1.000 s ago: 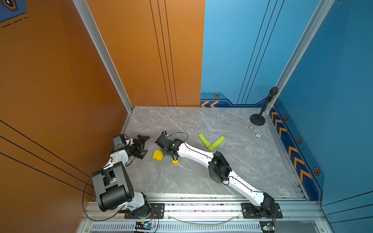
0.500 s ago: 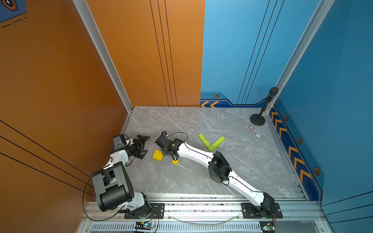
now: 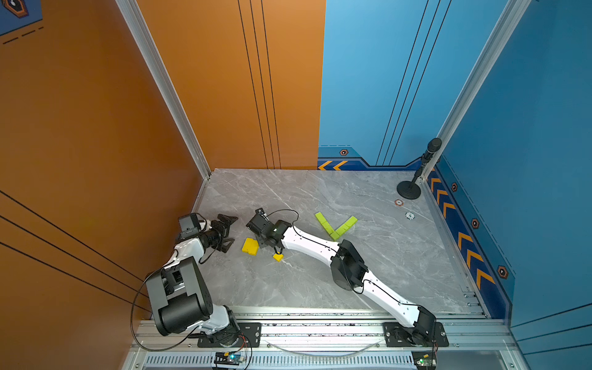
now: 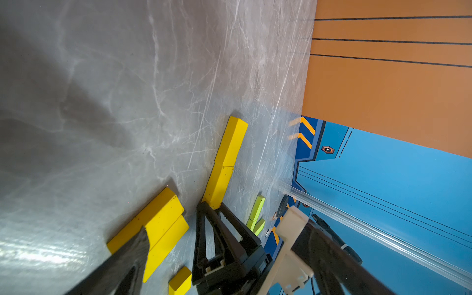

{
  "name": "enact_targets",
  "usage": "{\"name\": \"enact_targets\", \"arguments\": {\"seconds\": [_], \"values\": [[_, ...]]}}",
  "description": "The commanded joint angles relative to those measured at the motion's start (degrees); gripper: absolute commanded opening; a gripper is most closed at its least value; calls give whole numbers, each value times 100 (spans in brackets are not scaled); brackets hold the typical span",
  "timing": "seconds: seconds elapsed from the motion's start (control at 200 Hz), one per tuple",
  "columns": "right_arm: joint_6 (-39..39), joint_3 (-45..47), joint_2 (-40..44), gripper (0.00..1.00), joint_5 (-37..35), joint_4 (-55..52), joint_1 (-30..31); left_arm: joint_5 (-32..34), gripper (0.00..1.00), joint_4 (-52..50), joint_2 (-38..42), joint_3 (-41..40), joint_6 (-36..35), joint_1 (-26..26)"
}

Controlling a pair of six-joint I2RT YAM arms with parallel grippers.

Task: Assemble the letter v with building blocks
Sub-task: Assemble the building block at the center of the board.

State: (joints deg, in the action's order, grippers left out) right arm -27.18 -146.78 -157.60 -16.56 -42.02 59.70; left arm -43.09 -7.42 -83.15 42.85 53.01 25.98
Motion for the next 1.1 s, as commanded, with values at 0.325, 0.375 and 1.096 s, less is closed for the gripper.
{"name": "enact_targets", "arguments": {"seconds": [0.325,0.375,1.096], "values": [[220,299,-37,34,159,-325,24,-95,98,-5,39,4,5,79],[230,299,-42,34,172,-311,29,-98,98,-5,38,4,0,79],[244,364,23,34,198,-289,59,-94,98,-6,45,6,-2,86]]}}
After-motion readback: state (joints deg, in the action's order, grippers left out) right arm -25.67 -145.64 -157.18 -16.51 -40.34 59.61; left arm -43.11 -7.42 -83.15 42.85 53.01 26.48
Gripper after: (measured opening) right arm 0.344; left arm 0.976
